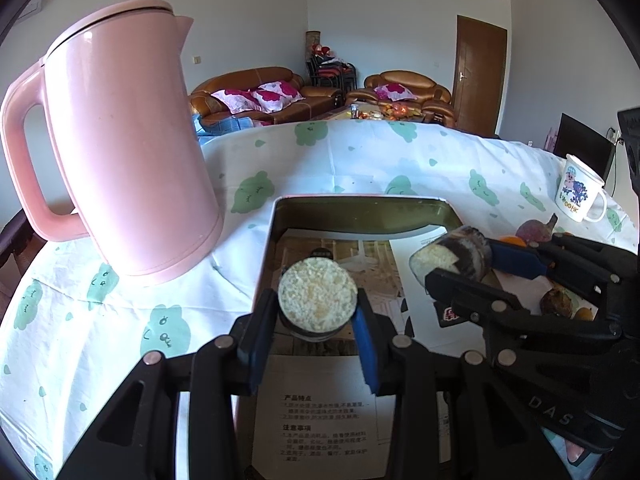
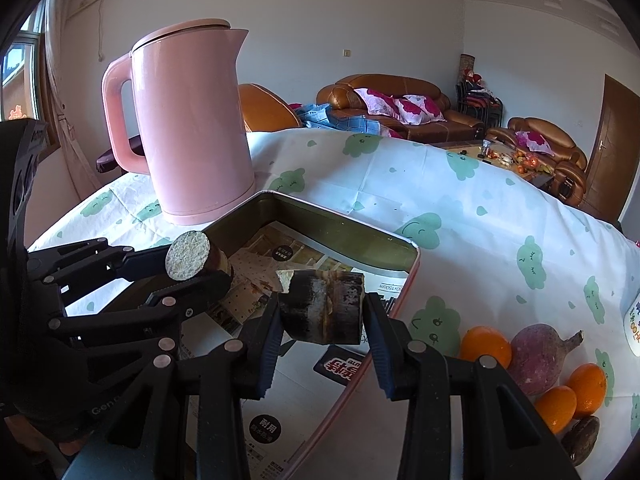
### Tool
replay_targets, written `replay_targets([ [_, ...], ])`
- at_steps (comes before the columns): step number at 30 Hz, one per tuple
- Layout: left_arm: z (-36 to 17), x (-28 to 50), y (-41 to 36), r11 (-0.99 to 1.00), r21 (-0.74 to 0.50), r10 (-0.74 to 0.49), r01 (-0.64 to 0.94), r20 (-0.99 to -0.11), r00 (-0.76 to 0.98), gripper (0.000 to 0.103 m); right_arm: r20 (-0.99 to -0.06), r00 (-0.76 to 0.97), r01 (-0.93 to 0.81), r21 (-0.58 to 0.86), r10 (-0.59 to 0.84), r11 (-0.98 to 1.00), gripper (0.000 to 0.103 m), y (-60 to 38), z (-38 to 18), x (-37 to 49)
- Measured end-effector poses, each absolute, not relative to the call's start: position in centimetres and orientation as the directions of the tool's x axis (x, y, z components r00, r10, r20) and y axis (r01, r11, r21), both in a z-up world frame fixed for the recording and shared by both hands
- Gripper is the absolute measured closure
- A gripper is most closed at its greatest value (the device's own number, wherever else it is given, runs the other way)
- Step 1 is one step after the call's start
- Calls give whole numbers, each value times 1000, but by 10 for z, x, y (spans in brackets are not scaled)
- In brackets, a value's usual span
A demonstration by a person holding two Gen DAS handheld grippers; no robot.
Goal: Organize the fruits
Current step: 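Lower the biscuit into the tin with the left tool while the right tool lowers the cake in, then open both tools and withdraw them from the tin toward the fruits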
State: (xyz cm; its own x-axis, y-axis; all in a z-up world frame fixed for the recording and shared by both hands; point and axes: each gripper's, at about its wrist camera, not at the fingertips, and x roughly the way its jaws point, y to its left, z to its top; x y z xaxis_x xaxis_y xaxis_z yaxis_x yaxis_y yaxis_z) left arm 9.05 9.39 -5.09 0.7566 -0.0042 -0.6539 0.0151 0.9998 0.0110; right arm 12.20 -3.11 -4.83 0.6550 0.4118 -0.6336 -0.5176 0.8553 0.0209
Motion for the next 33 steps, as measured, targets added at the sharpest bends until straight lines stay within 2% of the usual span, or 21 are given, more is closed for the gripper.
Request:
replay_targets([
  [15, -49, 88, 99, 1000, -7, -7, 2, -650, 760, 64, -642, 626, -552, 36, 443, 833, 60, -30, -50, 122],
  [17, -47, 86, 103, 999, -36, -26, 4, -642, 766, 63, -637, 637, -545, 25, 433, 838, 54, -29, -49, 121],
  [20, -41, 81, 104, 999, -35, -23, 2, -613, 790, 62, -629, 640, -542, 38, 442, 839, 52, -32, -46, 121],
  [22, -37, 77, 106, 999, -35, -12, -11, -591, 806, 57, -621, 649, -534, 41, 440, 844, 52, -35, -43, 119],
  [25, -30, 72, 110, 998, -52, -2, -33, -559, 829, 43, -623, 660, -507, 42, 420, 861, 47, -41, -39, 119],
  [28, -25, 68, 113, 997, -73, -8, -36, -521, 853, 24, -630, 676, -479, 20, 383, 877, 44, -49, -34, 114],
  [29, -22, 66, 112, 997, -74, -9, -33, -507, 862, 12, -630, 680, -475, 10, 374, 880, 44, -53, -33, 111],
  [30, -20, 62, 111, 997, -67, -4, -33, -490, 872, 5, -632, 685, -470, 0, 364, 883, 44, -59, -32, 107],
  [33, -15, 54, 104, 999, -30, 15, -32, -443, 896, 5, -638, 696, -439, -17, 328, 898, 44, -85, -32, 93],
])
